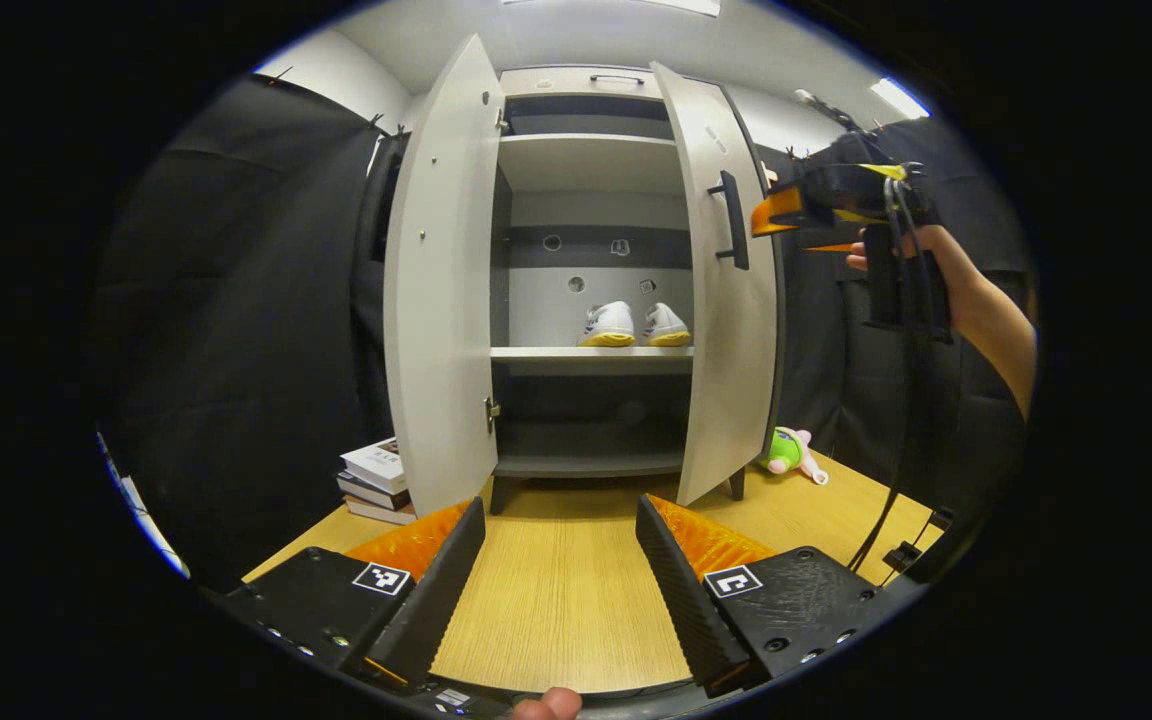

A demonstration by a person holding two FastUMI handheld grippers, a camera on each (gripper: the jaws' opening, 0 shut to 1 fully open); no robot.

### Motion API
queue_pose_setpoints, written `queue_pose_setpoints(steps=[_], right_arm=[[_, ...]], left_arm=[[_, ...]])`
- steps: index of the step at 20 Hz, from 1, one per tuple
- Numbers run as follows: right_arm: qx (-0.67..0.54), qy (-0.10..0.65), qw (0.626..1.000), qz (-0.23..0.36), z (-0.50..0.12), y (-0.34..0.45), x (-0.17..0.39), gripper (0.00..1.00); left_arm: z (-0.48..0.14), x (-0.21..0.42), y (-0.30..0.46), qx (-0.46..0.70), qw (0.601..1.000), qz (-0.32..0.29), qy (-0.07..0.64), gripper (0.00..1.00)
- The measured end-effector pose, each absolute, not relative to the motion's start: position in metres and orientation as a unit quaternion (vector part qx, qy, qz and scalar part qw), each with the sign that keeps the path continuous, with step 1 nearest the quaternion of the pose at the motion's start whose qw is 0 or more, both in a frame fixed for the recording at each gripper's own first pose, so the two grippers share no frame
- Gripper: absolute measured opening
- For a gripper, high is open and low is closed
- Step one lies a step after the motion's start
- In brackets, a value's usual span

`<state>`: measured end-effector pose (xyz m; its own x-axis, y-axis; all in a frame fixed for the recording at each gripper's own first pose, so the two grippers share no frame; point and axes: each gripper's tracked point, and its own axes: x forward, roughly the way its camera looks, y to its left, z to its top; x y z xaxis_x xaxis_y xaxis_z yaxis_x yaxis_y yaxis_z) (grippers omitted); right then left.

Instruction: Grab one shoe with the right hand and put it into the shoe cabinet, grab the other shoe with the left hand and put it into the shoe cabinet; then close the right door with the right hand and the left door with the left hand.

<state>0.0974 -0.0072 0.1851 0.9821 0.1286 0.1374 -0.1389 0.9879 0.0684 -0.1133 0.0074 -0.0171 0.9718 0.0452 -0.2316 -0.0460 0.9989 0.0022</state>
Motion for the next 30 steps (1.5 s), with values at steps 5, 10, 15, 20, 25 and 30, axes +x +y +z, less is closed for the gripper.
queue_pose_setpoints(steps=[5,10,15,20,25,30], right_arm=[[0.023,-0.070,0.995,0.069,0.135,-0.018,0.040,0.96],[-0.005,-0.067,0.998,0.019,0.076,-0.026,-0.004,0.97],[0.005,-0.034,0.999,0.032,0.030,-0.012,-0.025,0.97],[0.008,-0.014,0.999,0.038,0.007,-0.008,-0.033,0.94],[0.005,-0.005,0.999,0.044,0.001,-0.008,-0.031,0.96],[-0.009,0.000,1.000,0.027,-0.003,-0.025,-0.026,0.96]], left_arm=[[-0.020,-0.119,0.031,-0.015,0.991,0.054,0.120,0.91],[-0.017,-0.115,0.084,0.002,0.987,0.111,0.117,0.91],[-0.015,-0.116,0.151,-0.010,0.976,0.182,0.119,0.91],[0.000,-0.110,0.231,0.009,0.961,0.254,0.107,0.91],[0.039,-0.059,0.293,0.004,0.949,0.298,0.100,0.91],[0.090,0.005,0.312,0.008,0.956,0.284,0.075,0.91]])
